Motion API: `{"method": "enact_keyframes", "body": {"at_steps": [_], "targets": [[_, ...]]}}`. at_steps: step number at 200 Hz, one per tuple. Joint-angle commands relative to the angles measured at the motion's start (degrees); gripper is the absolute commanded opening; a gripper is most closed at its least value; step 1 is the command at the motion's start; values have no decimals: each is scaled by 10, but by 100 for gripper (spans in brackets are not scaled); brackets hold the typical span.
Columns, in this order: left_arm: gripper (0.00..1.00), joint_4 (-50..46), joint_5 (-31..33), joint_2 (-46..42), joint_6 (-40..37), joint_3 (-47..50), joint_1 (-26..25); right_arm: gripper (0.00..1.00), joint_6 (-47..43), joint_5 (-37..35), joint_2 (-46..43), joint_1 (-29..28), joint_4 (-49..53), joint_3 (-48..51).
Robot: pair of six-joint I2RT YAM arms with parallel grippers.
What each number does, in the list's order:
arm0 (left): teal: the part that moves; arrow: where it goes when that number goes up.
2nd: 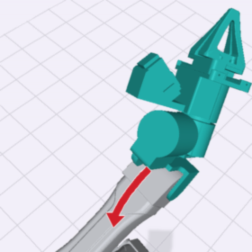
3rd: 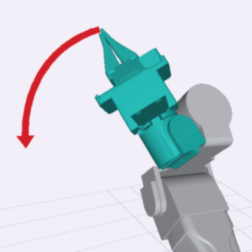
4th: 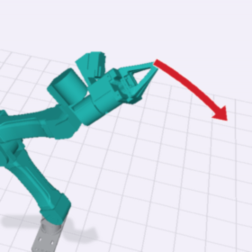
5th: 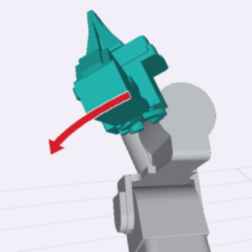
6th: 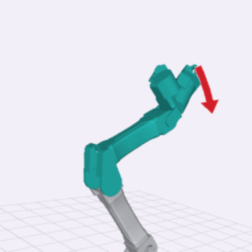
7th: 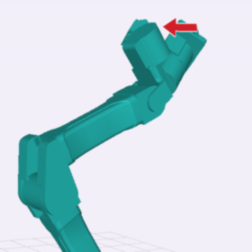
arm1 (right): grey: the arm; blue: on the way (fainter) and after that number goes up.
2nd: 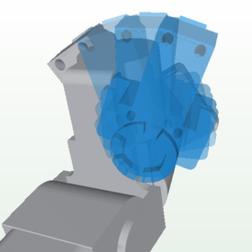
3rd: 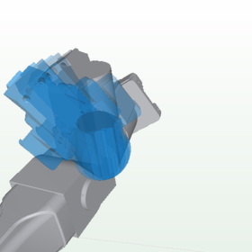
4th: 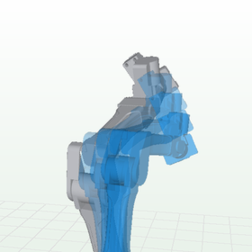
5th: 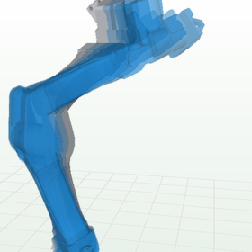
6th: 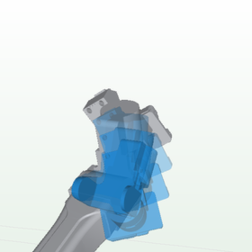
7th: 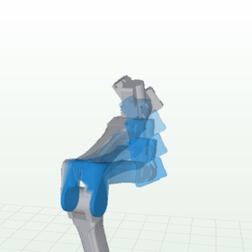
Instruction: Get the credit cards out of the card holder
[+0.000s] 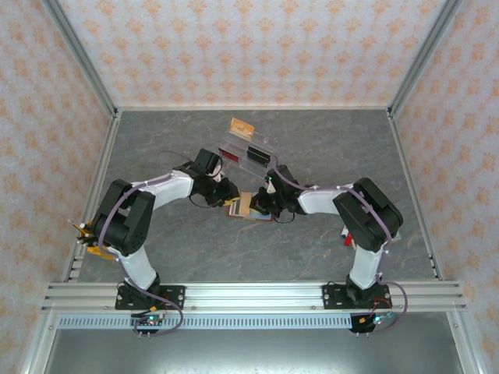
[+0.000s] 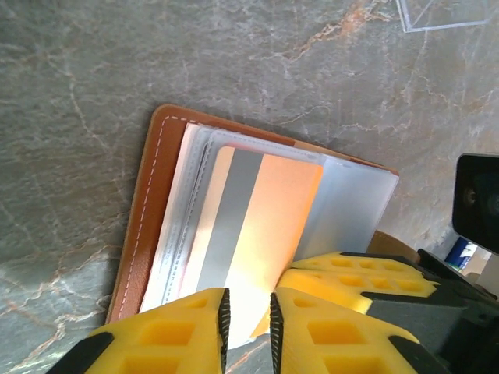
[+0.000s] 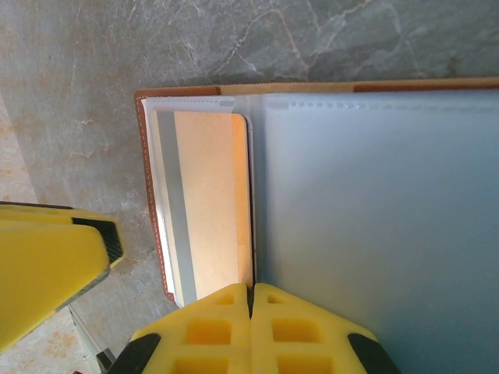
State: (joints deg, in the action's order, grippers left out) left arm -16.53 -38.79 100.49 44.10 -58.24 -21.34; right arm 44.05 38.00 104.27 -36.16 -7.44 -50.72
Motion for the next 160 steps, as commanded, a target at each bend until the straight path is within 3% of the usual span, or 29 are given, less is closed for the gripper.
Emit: {"method": "enact_keyframes", "body": {"at_steps": [1, 63, 160], "targets": [[21, -29, -8, 8, -16, -9, 4, 0, -23, -21, -19, 6, 38, -15], [13, -19, -32, 46, -29, -15, 1, 0, -41, -32, -21, 10, 71, -17], [6, -68, 32, 67, -48, -14, 0, 0, -59, -32, -42, 26, 95, -4]]}}
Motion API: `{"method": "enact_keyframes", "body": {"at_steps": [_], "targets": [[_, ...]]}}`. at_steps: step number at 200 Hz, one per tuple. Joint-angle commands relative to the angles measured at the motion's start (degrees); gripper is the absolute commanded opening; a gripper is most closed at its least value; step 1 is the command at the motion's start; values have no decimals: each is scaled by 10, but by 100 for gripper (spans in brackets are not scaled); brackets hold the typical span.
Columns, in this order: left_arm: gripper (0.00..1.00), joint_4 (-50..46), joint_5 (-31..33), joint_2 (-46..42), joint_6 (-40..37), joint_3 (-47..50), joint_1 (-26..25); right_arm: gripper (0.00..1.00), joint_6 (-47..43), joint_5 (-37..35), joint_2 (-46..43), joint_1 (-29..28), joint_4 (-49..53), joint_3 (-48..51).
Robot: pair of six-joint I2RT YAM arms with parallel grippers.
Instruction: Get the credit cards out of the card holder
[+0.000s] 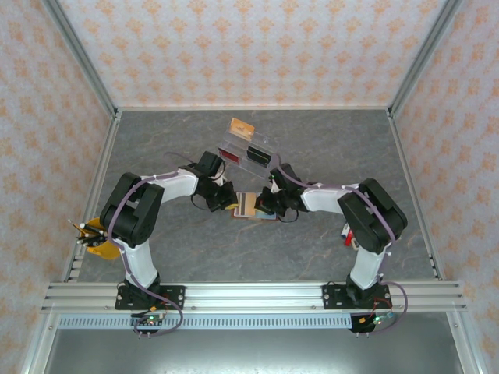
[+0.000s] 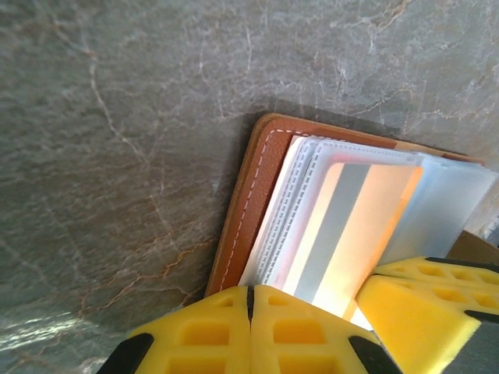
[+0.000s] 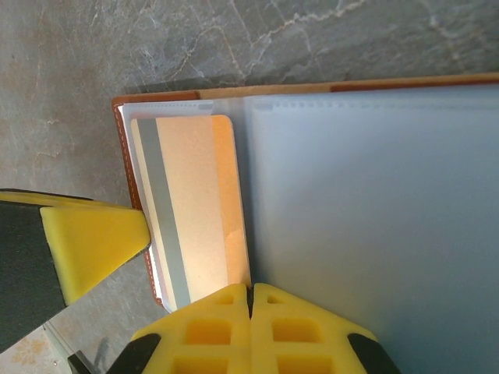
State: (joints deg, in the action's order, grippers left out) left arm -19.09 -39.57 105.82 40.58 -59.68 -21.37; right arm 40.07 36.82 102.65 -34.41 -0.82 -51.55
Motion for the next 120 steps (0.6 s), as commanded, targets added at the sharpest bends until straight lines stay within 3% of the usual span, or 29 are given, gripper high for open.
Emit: {"method": "enact_keyframes", "body": {"at_steps": [1, 120], "targets": [[6, -42, 40, 14, -13, 0, 1, 0, -19, -20, -27, 9, 29, 5], [6, -14, 0, -17, -16, -30, -10, 0, -36, -2, -21, 22, 30, 15]]}}
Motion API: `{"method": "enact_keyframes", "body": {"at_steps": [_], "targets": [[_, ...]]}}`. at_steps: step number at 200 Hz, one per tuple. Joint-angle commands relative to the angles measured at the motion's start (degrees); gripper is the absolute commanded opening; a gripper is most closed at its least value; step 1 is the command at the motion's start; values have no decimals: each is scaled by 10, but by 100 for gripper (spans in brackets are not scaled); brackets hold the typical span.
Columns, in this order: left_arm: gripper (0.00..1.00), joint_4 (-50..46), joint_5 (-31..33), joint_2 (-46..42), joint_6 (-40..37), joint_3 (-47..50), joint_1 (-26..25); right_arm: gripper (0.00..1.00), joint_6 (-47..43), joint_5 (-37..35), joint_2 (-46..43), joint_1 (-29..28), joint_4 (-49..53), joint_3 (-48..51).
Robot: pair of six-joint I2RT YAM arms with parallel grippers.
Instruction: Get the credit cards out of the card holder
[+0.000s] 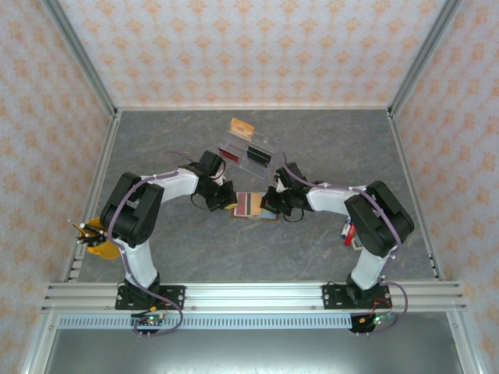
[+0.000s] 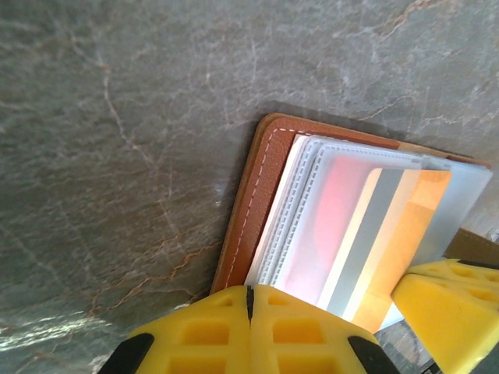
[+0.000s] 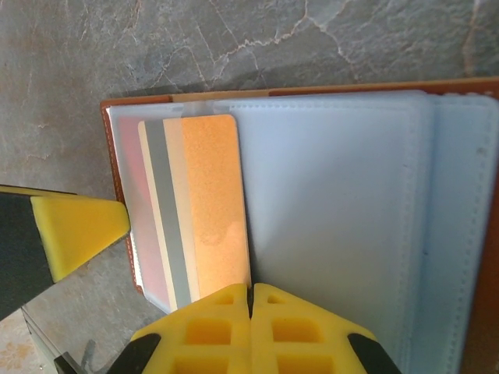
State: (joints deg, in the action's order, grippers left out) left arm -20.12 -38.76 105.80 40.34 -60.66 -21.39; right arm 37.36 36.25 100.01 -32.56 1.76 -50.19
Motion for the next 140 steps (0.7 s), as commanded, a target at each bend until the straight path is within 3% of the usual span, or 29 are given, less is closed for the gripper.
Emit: {"method": "enact_keyframes", "body": {"at_steps": [1, 140], "targets": [[6, -3, -8, -16, -14, -20, -10, 0, -9, 4, 5, 3, 4, 1], [3, -28, 20, 32, -20, -54, -35, 1, 3, 14, 14, 8, -19, 7]]}}
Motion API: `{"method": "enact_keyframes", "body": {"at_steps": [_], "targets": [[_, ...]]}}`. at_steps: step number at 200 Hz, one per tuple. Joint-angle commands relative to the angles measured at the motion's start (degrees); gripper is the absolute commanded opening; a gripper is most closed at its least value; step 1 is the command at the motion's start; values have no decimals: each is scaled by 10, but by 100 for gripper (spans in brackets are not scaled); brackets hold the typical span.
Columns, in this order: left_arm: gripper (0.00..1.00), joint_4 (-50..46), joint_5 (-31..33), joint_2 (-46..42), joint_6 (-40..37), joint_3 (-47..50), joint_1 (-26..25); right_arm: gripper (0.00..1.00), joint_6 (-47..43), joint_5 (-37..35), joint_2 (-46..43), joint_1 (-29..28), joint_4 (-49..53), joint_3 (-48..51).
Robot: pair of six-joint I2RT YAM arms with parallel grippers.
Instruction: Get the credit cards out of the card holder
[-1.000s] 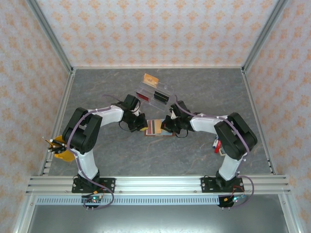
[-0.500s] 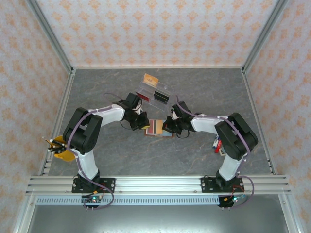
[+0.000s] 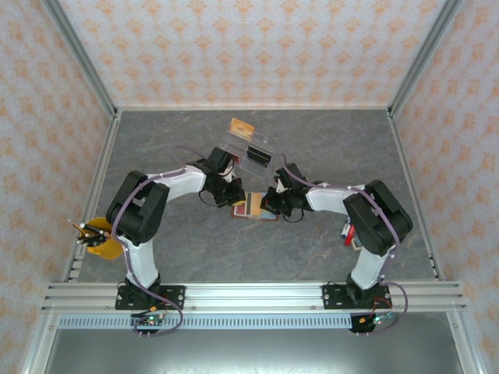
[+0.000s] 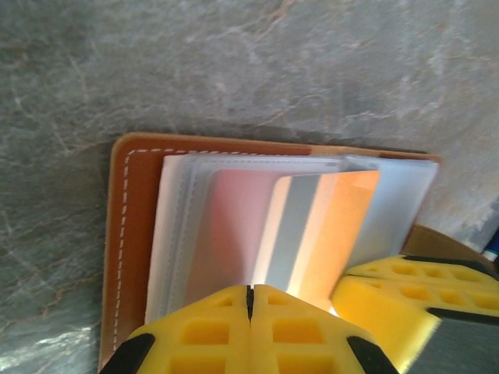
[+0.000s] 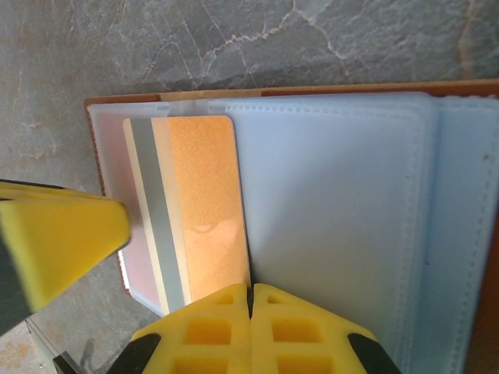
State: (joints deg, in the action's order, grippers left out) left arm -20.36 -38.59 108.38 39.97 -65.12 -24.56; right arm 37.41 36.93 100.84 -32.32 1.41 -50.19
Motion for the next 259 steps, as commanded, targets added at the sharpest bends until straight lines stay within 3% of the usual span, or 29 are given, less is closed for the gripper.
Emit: {"method": "enact_keyframes", "body": {"at_steps": [1, 60, 103, 152, 202, 259], "targets": [[3, -26, 19, 7, -16, -10, -3, 1, 3, 7, 6, 6, -17, 8], [2, -45, 48, 38, -19, 10, -3, 26, 11, 5, 17, 7, -24, 11], [2, -44, 61, 39, -16, 28, -3, 29, 24, 30, 33, 7, -60, 11], [1, -42, 63, 38, -15, 36, -3, 22, 37, 36, 43, 6, -84, 10], [3, -47, 65, 26, -16, 24, -2, 2, 36, 6, 13, 14, -65, 27], [25, -75, 70, -20, -16, -19, -1, 0, -18, -42, -73, 22, 36, 45]]}}
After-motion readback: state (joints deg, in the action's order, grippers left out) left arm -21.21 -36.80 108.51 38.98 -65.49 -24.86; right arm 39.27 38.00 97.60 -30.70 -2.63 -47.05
